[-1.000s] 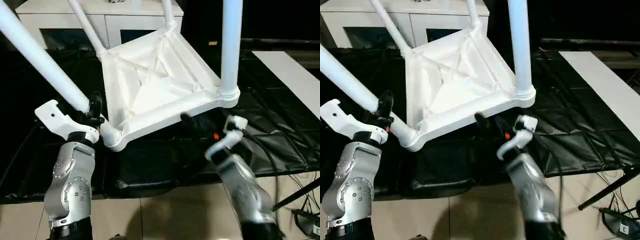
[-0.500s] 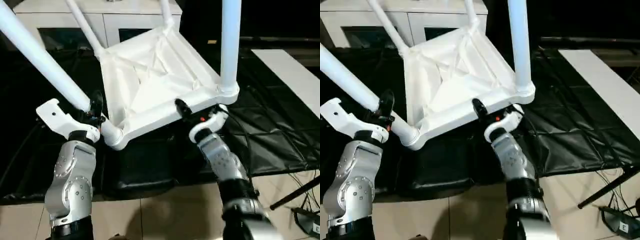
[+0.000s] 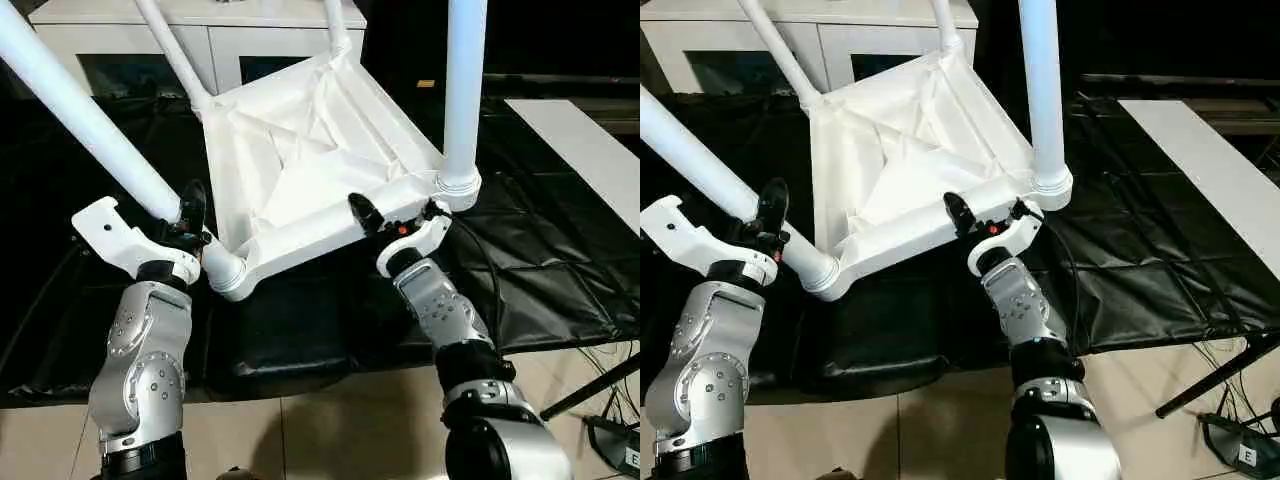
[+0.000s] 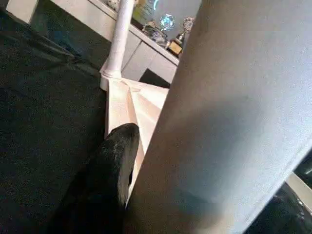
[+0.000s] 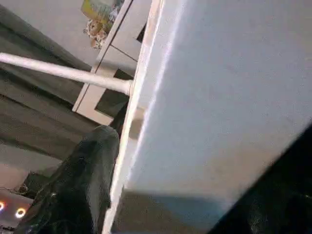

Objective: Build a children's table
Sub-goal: Flip table

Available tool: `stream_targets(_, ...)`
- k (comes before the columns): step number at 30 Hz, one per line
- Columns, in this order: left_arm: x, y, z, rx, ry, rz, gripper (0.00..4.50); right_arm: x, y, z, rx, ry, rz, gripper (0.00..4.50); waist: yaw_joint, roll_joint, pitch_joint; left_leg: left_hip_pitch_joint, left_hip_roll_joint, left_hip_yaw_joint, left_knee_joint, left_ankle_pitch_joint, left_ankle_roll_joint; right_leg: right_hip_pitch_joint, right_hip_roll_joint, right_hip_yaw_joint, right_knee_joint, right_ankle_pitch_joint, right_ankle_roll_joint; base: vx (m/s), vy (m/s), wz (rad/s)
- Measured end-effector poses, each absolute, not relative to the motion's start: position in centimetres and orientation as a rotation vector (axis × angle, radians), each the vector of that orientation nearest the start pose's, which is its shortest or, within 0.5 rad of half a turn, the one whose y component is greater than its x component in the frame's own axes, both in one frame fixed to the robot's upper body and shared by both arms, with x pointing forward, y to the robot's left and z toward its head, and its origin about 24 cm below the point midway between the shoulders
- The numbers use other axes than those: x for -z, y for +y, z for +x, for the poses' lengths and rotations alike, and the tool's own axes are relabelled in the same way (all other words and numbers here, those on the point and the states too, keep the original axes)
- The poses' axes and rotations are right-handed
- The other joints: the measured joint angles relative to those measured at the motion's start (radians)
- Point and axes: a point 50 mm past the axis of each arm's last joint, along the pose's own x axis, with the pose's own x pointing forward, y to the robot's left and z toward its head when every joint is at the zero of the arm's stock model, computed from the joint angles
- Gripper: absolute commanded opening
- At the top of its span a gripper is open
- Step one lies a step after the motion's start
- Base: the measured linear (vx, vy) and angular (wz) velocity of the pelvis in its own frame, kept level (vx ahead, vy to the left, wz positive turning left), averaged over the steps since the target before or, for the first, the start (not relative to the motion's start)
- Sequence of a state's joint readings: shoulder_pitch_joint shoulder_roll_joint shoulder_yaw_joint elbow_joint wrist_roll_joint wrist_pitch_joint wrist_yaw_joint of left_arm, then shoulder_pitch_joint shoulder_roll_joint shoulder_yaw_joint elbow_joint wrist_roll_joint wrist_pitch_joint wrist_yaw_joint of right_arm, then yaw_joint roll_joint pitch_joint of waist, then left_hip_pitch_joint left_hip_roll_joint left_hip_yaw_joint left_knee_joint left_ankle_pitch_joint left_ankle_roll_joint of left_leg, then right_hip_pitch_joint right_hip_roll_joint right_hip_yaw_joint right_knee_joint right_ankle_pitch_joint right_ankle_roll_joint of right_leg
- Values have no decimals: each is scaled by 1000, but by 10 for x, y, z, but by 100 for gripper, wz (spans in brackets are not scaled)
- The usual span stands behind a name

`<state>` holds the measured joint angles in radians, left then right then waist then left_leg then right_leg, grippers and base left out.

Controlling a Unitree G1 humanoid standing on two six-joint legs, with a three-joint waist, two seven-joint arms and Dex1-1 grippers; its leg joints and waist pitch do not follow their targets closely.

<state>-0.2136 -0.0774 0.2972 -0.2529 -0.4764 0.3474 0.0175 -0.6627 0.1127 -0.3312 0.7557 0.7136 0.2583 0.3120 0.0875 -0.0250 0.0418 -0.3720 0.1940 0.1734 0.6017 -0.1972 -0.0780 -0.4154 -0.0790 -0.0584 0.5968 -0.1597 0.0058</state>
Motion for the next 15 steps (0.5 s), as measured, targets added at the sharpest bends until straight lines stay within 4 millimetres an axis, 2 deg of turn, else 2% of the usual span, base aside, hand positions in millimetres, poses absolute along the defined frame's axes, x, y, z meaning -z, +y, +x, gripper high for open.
stream_targets(3, -118, 179, 279, -52, -147, -554, 229, -50, -90, 355, -332, 228, 1011, 289, 0, 0, 0, 0, 0, 0, 0, 0, 0, 0, 0, 0, 0, 0, 0, 0, 0, 0)
stream_targets(6, -119, 179, 278, -52, -146, -554, 229, -51, -89, 356, -340, 219, 1010, 279, 0, 0, 0, 0, 0, 0, 0, 0, 0, 0, 0, 0, 0, 0, 0, 0, 0, 0)
stream_targets(8, -118, 179, 278, -51, -144, -553, 229, -51, -89, 356, -339, 217, 1011, 248, -1, 0, 0, 0, 0, 0, 0, 0, 0, 0, 0, 0, 0, 0, 0, 0, 0, 0)
stream_targets(13, -118, 178, 278, -49, -140, -554, 229, -51, -90, 357, -333, 211, 1027, 233, -1, 0, 0, 1, 0, 0, 0, 0, 0, 0, 0, 1, 0, 0, 0, 0, 0, 0)
stream_targets(14, -118, 178, 278, -49, -137, -555, 285, -51, -90, 357, -332, 208, 1027, 230, -1, 0, 0, 1, 0, 1, 0, 0, 0, 0, 0, 1, 0, 0, 0, 0, 0, 0)
stream_targets(15, -118, 178, 278, -56, -134, -553, 299, -51, -90, 358, -331, 206, 1027, 229, -1, 0, 0, 1, 0, 1, 0, 0, 0, 0, 0, 1, 0, 0, 0, 0, 0, 0)
